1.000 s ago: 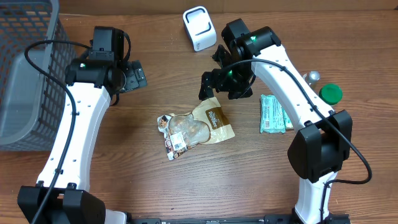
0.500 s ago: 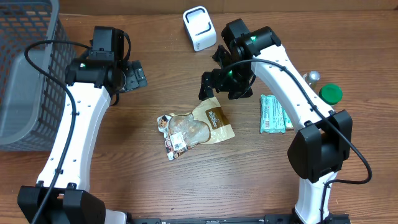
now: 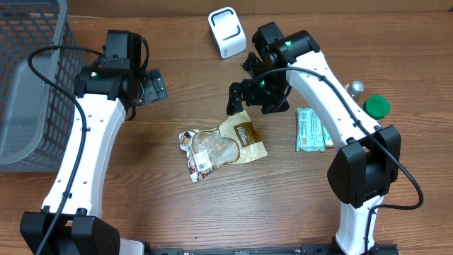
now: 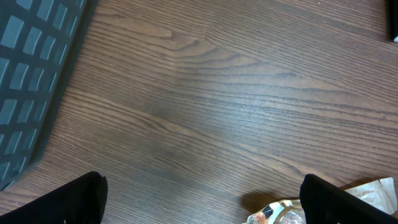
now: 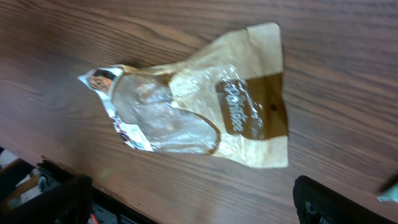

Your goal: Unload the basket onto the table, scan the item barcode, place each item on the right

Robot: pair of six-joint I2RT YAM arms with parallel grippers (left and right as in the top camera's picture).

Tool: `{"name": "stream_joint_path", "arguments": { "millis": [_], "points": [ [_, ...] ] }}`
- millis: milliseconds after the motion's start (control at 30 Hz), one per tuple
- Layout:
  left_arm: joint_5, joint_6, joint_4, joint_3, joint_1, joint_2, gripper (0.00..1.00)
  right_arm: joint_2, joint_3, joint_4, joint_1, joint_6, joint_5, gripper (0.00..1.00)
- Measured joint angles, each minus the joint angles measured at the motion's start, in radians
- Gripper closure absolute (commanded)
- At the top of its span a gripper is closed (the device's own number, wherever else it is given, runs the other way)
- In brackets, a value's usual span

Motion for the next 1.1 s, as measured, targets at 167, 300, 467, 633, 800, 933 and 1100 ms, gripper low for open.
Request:
{"name": "stream_joint_path", "arguments": {
  "millis": [167,300,467,633,800,933,1100],
  "points": [
    [0.000,0.000,0.000,0.000,0.000,0.000,0.00,0.000,0.000,-0.036,0.000,0.000,0.053,0.00],
    [0.000,0.000,0.018,0.000,0.000,0.000,0.00,0.000,0.000,-0.032,0.000,0.001,0.086,0.00],
    [0.002,-0.001,0.112,0.000,0.000,0.000,0.00,0.000,0.000,0.004,0.000,0.001,0.101,0.00],
    [0.094,-0.002,0.136,0.000,0.000,0.000,0.81,0.000,0.000,0.056,-0.002,0.001,0.105,0.00],
    [0.252,-0.001,0.082,0.000,-0.006,0.007,0.96,0.000,0.000,0.071,-0.018,0.001,0.105,0.00],
    [0.333,-0.001,0.029,0.000,-0.037,0.044,0.96,0.000,0.000,0.080,-0.054,-0.003,0.103,0.00],
    [0.405,-0.001,0.013,0.000,-0.104,0.112,0.96,0.000,0.000,0.083,-0.121,-0.079,0.063,0.00]
  ]
}}
